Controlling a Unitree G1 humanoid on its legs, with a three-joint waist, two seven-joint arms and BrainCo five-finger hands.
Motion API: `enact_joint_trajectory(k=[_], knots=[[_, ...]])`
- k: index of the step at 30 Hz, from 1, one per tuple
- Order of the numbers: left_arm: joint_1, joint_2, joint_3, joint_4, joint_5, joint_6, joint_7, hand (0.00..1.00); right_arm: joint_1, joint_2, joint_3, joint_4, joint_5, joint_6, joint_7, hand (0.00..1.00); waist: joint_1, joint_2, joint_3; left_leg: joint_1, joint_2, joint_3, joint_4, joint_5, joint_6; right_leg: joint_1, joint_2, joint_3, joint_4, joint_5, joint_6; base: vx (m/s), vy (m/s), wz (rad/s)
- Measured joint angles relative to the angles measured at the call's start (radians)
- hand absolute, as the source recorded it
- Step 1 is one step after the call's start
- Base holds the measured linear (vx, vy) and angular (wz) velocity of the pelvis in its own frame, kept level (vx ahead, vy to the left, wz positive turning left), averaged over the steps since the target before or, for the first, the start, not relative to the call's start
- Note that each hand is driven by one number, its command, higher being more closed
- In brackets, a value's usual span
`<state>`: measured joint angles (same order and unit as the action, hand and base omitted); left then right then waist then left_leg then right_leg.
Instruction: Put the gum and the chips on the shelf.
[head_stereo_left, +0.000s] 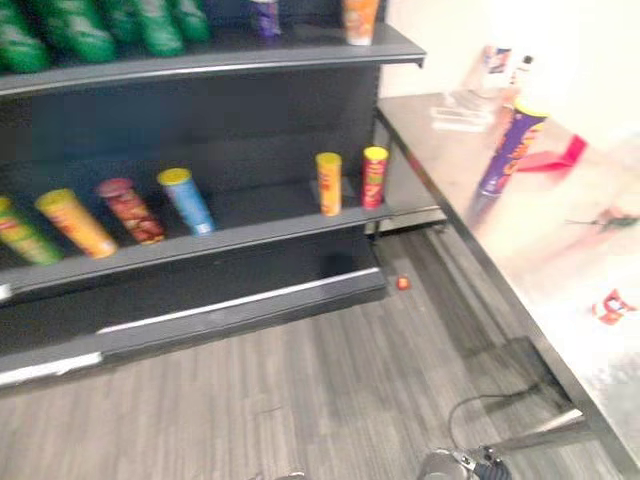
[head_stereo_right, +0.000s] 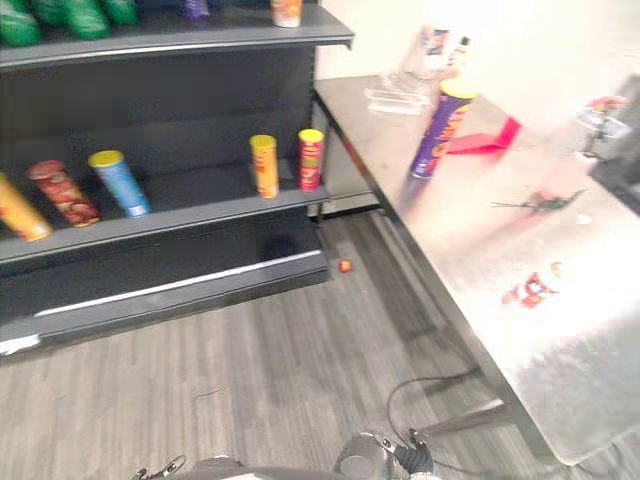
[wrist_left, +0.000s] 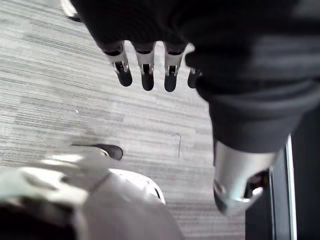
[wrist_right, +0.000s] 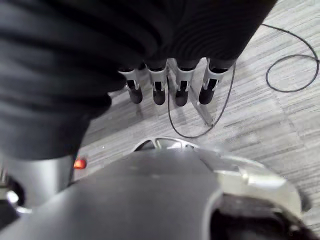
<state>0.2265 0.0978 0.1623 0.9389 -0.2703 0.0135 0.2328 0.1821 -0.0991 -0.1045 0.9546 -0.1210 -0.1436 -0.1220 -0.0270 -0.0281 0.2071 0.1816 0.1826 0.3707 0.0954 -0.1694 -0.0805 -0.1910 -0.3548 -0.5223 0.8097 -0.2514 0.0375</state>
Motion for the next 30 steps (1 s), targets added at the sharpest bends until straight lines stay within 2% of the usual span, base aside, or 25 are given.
enact_joint_trajectory(k=[1,2,3,4,5,6,7,8,9,11,12,13,14,15,16,17,18,19,20,21,22,24,27,29,30], knots=[[-0.014,0.007,-0.001,0.010,0.003,0.002,-0.003,0.00,0.005,-0.001,0.006,-0.007,-0.001,-0.010,-0.002,0.00,0.000,0.001,0.002,0.030,0.011,0.039,-0.012,0.006,-0.010,-0.034,0.044,-0.076,-0.078,0.001,-0.010,0.39,-0.047,-0.96],[-0.029,0.008,0.001,0.020,0.005,0.001,-0.004,0.00,0.011,0.001,0.006,-0.009,-0.001,-0.021,-0.003,0.00,0.002,-0.002,0.003,0.054,0.007,0.066,-0.012,0.007,-0.011,-0.044,0.071,-0.116,-0.166,0.009,-0.014,0.33,-0.052,-0.76],[-0.031,0.008,0.003,0.020,0.005,-0.002,-0.004,0.00,0.016,0.004,0.007,-0.009,-0.003,-0.029,-0.005,0.00,0.003,-0.006,0.002,0.071,-0.002,0.085,-0.014,0.006,-0.011,-0.037,0.088,-0.141,-0.245,0.039,-0.034,0.46,-0.102,-0.66],[-0.026,0.013,0.016,0.025,0.008,-0.015,-0.010,0.00,0.024,0.011,0.011,-0.003,-0.029,-0.042,-0.011,0.00,0.004,-0.032,0.000,0.123,-0.050,0.118,-0.020,-0.001,-0.023,0.006,0.079,-0.224,-0.376,0.123,-0.178,0.33,-0.075,-0.61],[-0.031,0.000,0.028,0.039,0.008,-0.017,-0.012,0.00,0.013,0.007,0.000,0.002,-0.028,-0.042,-0.016,0.00,0.004,-0.005,0.000,0.138,-0.043,0.133,-0.018,-0.008,-0.035,0.015,0.090,-0.235,-0.369,0.112,-0.177,0.44,-0.050,-0.59],[-0.031,-0.036,0.031,0.044,0.010,-0.030,-0.020,0.00,0.007,-0.024,-0.006,0.005,-0.035,-0.043,-0.026,0.00,-0.006,0.036,0.005,0.137,-0.024,0.161,-0.004,-0.008,-0.044,0.020,0.103,-0.257,-0.371,0.114,-0.180,0.27,0.009,-0.42],[-0.032,-0.059,0.032,0.047,0.012,-0.052,-0.023,0.00,0.006,-0.038,-0.013,0.008,-0.035,-0.041,-0.030,0.00,-0.001,0.061,0.007,0.151,-0.024,0.189,-0.016,0.006,-0.042,0.027,0.117,-0.254,-0.374,0.112,-0.178,0.31,0.009,-0.27],[-0.032,-0.063,0.032,0.049,0.012,-0.060,-0.024,0.00,0.005,-0.039,-0.016,0.008,-0.036,-0.039,-0.031,0.00,0.001,0.066,0.009,0.163,-0.028,0.200,-0.028,0.023,-0.045,0.033,0.119,-0.249,-0.375,0.106,-0.170,0.17,-0.017,-0.14],[-0.033,-0.060,0.032,0.055,0.012,-0.065,-0.027,0.00,0.002,-0.039,-0.016,0.008,-0.036,-0.036,-0.032,0.00,0.001,0.062,0.009,0.181,-0.036,0.204,-0.040,0.047,-0.060,0.046,0.121,-0.245,-0.377,0.085,-0.155,0.11,-0.034,-0.07],[-0.036,-0.055,0.035,0.055,0.015,-0.070,-0.033,0.00,-0.004,-0.036,-0.013,0.009,-0.034,-0.028,-0.036,0.00,0.006,0.051,0.005,0.185,-0.033,0.209,0.010,0.050,-0.064,0.066,0.125,-0.239,-0.390,0.049,-0.127,0.05,-0.062,-0.17],[-0.035,-0.044,0.035,0.058,0.029,-0.066,-0.041,0.00,-0.004,-0.025,-0.013,0.008,-0.028,-0.020,-0.037,0.00,0.003,0.034,0.000,0.171,-0.017,0.220,0.088,0.051,-0.066,0.081,0.135,-0.233,-0.415,0.037,-0.104,0.00,-0.067,-0.25],[-0.034,-0.037,0.035,0.057,0.050,-0.066,-0.045,0.00,-0.003,-0.017,-0.014,0.008,-0.026,-0.013,-0.039,0.00,0.002,0.029,-0.004,0.154,-0.003,0.221,0.140,0.052,-0.069,0.089,0.145,-0.232,-0.438,0.041,-0.097,-0.01,-0.085,-0.46],[-0.042,-0.018,0.031,0.057,0.075,-0.062,-0.051,0.00,-0.005,-0.012,-0.009,0.008,-0.017,0.002,-0.042,0.00,0.005,0.019,-0.006,0.123,0.027,0.219,0.244,0.083,-0.113,0.116,0.177,-0.225,-0.510,0.047,-0.086,0.02,-0.081,-0.76],[-0.042,-0.021,0.028,0.060,0.096,-0.055,-0.059,0.00,-0.012,-0.011,-0.003,0.007,0.005,0.010,-0.042,0.00,0.013,0.026,-0.017,0.062,0.069,0.206,0.351,0.135,-0.121,0.147,0.209,-0.237,-0.599,0.044,-0.062,0.08,-0.083,-0.88],[-0.038,-0.023,0.029,0.063,0.097,-0.054,-0.062,0.00,-0.014,-0.015,-0.003,0.004,0.011,0.013,-0.042,0.00,0.011,0.043,-0.027,0.021,0.100,0.180,0.409,0.159,-0.117,0.143,0.212,-0.233,-0.575,0.043,-0.094,0.22,-0.055,-0.92],[-0.035,-0.006,0.031,0.057,0.095,-0.055,-0.064,0.00,-0.019,-0.017,0.000,0.000,0.014,0.017,-0.040,0.00,0.001,0.010,-0.037,-0.036,0.096,0.145,0.547,0.219,-0.136,0.148,0.188,-0.201,-0.552,0.040,-0.082,0.25,-0.009,-1.09],[-0.034,-0.013,0.031,0.060,0.091,-0.043,-0.057,0.00,-0.027,-0.021,0.009,0.003,0.013,0.037,-0.038,0.00,0.011,0.028,-0.035,-0.065,0.119,0.107,0.635,0.240,-0.144,0.149,0.215,-0.148,-0.566,0.052,-0.087,0.22,0.010,-1.35],[-0.032,-0.019,0.032,0.063,0.087,-0.031,-0.054,0.00,-0.033,-0.036,0.009,-0.001,0.013,0.044,-0.038,0.00,0.009,0.041,-0.037,-0.102,0.143,0.084,0.716,0.176,-0.154,0.150,0.245,-0.105,-0.588,0.062,-0.093,0.17,0.062,-1.73],[-0.031,-0.029,0.036,0.064,0.075,-0.022,-0.049,0.00,-0.038,-0.041,0.005,0.005,0.012,0.057,-0.033,0.00,0.014,0.048,-0.035,-0.134,0.139,0.089,0.748,0.072,-0.136,0.156,0.260,-0.024,-0.602,0.078,-0.111,0.11,0.068,-1.45],[-0.031,-0.030,0.036,0.064,0.075,-0.021,-0.044,0.00,-0.038,-0.041,0.005,0.005,0.010,0.057,-0.028,0.00,0.014,0.045,-0.034,-0.140,0.129,0.090,0.732,0.039,-0.118,0.162,0.260,0.010,-0.605,0.081,-0.110,0.11,0.077,-1.48],[-0.030,-0.033,0.037,0.062,0.074,-0.021,-0.039,0.00,-0.037,-0.041,0.005,0.006,0.008,0.056,-0.021,0.00,0.017,0.042,-0.033,-0.148,0.111,0.085,0.682,0.006,-0.084,0.168,0.259,0.063,-0.608,0.088,-0.108,0.09,0.077,-1.37],[-0.026,-0.037,0.037,0.056,0.042,-0.023,-0.021,0.00,-0.044,-0.046,0.004,0.019,0.000,0.046,-0.011,0.00,0.023,0.041,-0.033,-0.150,0.063,0.023,0.453,-0.014,-0.073,0.172,0.262,0.183,-0.629,0.100,-0.082,0.12,0.128,-1.80],[-0.025,-0.038,0.037,0.056,0.007,-0.021,0.007,0.00,-0.039,-0.047,0.003,0.044,-0.018,0.032,0.001,0.00,0.022,0.042,-0.034,-0.146,0.007,-0.166,0.096,0.000,-0.079,0.176,0.268,0.318,-0.680,0.134,-0.043,0.14,0.225,-1.67],[-0.021,-0.045,0.038,0.056,0.000,-0.019,0.029,0.00,-0.016,-0.056,0.004,0.044,-0.031,0.032,0.001,0.00,0.019,0.049,-0.038,-0.150,-0.003,-0.243,0.000,0.029,-0.085,0.178,0.272,0.379,-0.709,0.156,-0.017,0.18,0.304,-1.33],[-0.016,-0.058,0.038,0.056,0.000,-0.018,0.037,0.00,0.001,-0.067,0.005,0.044,-0.033,0.031,0.000,0.00,0.017,0.071,-0.050,-0.155,0.002,-0.250,-0.038,0.073,-0.084,0.178,0.287,0.410,-0.729,0.171,0.006,0.18,0.323,-0.99]])
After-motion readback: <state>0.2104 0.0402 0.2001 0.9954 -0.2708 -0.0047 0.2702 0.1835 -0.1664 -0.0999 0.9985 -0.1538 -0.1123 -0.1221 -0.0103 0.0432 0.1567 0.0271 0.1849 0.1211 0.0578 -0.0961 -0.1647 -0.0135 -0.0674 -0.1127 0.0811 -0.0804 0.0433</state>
